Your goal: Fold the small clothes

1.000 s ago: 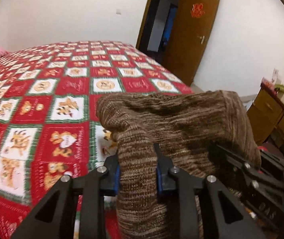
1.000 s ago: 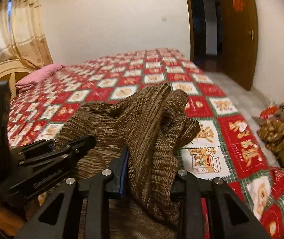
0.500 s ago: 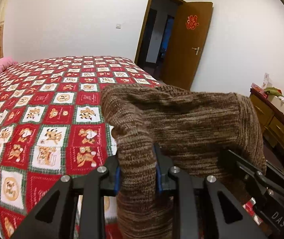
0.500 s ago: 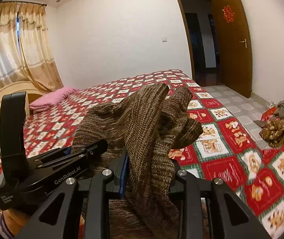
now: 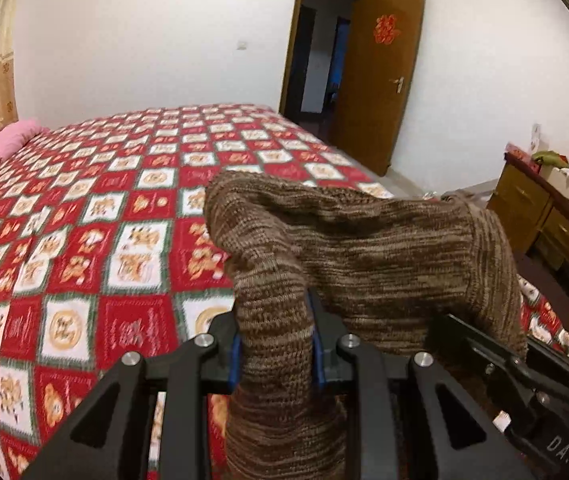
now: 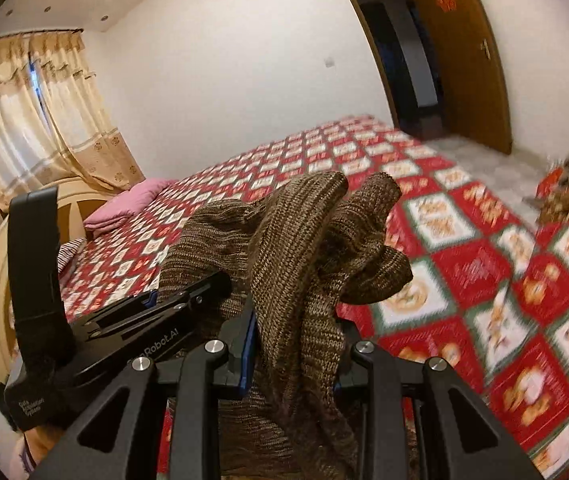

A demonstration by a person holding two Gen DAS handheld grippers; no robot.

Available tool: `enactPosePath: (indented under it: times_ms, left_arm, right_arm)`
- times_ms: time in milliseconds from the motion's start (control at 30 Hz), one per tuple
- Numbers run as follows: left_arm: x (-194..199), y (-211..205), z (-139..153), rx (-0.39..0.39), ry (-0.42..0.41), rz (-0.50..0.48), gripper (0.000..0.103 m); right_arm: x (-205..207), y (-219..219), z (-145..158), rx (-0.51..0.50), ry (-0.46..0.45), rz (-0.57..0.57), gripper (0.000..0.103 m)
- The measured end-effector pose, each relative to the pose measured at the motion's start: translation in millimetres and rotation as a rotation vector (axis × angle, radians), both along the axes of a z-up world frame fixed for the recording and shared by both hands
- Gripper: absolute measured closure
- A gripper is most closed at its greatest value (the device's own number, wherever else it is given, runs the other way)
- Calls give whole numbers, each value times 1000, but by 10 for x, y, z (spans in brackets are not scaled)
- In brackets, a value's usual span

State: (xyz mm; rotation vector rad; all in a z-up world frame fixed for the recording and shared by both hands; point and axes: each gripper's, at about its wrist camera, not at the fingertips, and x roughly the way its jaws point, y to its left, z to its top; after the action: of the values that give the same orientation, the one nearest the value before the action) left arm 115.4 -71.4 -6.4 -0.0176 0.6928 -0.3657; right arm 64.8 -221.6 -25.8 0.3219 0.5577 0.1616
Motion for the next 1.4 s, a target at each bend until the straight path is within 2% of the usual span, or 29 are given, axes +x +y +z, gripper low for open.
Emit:
enactPosePath:
  times_ms: [67, 233, 300, 500, 667, 867, 1000, 1233, 1400]
  left_arm:
    - [-3, 60, -68, 16, 15, 25, 76]
    - [40, 146, -227, 14, 74, 49, 76]
    - [20, 111, -231, 27, 62, 44, 76]
    - [-79, -65, -243, 76, 15, 23, 76]
    - [-167, -194, -232, 86, 2, -7, 76]
    - [-274, -386, -205, 114, -23, -46, 76]
    - [-330, -480, -180, 105, -32, -65, 76]
    - [-422, -777, -194, 122, -37, -116, 76]
    - [-432, -953, -181, 130, -46, -132, 76]
  right_arm:
    - [37, 37, -70, 26, 22, 22, 74]
    - [88, 139, -258, 17, 57, 31, 74]
    - [76, 166, -273, 5, 59, 27, 74]
    - [-14, 280, -250, -185, 25, -11, 74]
    - [-119, 247, -236, -274, 27, -3, 74]
    - [-283, 77, -248, -275, 34, -28, 74]
    - [-375, -17, -240, -290, 27, -42, 74]
    - [-559, -144, -229, -361, 2, -82, 74]
    - [-596, -332, -249, -349, 4, -116, 74]
